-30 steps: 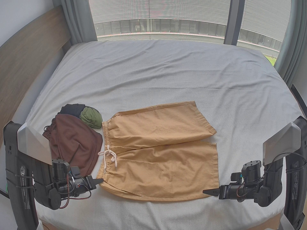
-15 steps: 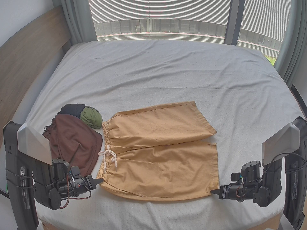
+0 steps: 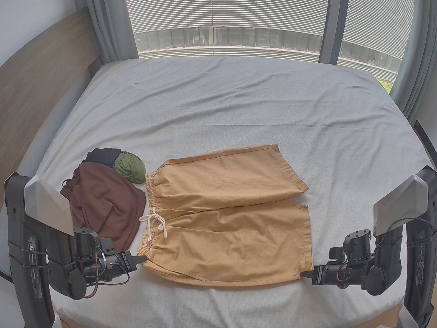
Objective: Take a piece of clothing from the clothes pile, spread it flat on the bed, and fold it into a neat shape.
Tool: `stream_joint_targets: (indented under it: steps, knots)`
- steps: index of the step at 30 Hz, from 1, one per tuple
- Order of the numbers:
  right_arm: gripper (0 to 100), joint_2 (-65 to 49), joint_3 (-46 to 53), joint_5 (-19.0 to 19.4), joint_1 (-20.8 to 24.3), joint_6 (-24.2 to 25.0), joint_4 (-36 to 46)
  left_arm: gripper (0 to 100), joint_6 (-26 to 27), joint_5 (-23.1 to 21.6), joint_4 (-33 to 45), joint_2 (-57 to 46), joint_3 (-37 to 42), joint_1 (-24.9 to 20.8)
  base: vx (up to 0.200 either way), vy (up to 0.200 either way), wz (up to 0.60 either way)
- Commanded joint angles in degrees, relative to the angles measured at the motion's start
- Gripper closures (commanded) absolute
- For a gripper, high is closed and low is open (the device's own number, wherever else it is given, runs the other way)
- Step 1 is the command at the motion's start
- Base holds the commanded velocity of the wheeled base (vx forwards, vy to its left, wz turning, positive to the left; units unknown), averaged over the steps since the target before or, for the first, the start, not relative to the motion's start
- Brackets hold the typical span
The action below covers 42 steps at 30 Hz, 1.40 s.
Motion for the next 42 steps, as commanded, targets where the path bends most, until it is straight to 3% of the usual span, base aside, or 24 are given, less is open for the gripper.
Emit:
stream_joint_targets:
  steps: [1, 13, 18, 27, 34, 37, 41, 42]
  knots:
    - [100, -0.85, 0.47, 0.01, 0.07, -0.06, 0.07, 100, -0.06, -0.05, 0.01, -0.39, 0.69, -0.09, 0.000, 0.000, 0.00]
    - [100, -6.30, 8.12, -0.08, 0.16, -0.50, -0.19, 100, 0.73, -0.40, 0.10, -6.90, 8.43, -1.93, 0.000, 0.000, 0.00]
    - [100, -8.59, 10.67, -0.08, 0.16, -0.68, -0.80, 100, 5.92, -1.98, 0.10, -6.55, 11.94, -1.23, 0.000, 0.000, 0.00]
    - [100, -11.40, 10.67, -0.08, 0.25, -0.68, 0.69, 100, 6.71, -3.39, 0.10, -6.81, 12.03, -1.23, 0.000, 0.000, 0.00]
    - [100, -12.81, 10.67, -0.17, -0.19, -0.59, -7.84, 100, 6.01, -4.71, 0.01, -10.06, 10.71, -1.67, 0.000, 0.000, 0.00]
    - [100, -13.95, 9.00, -0.17, -0.63, -0.59, -7.84, 100, 5.66, -4.44, 0.01, -11.64, 7.90, -1.84, 0.000, 0.000, 0.00]
    - [100, -15.27, 7.59, -0.17, -1.16, -0.59, -7.84, 100, 2.84, -4.09, 0.01, -12.87, 4.91, -1.93, 0.000, 0.000, 0.00]
    - [100, -15.88, 6.54, -0.17, -1.33, -0.50, -7.84, 100, -0.50, -4.09, 0.01, -13.93, 3.59, -1.84, 0.000, 0.000, 0.00]
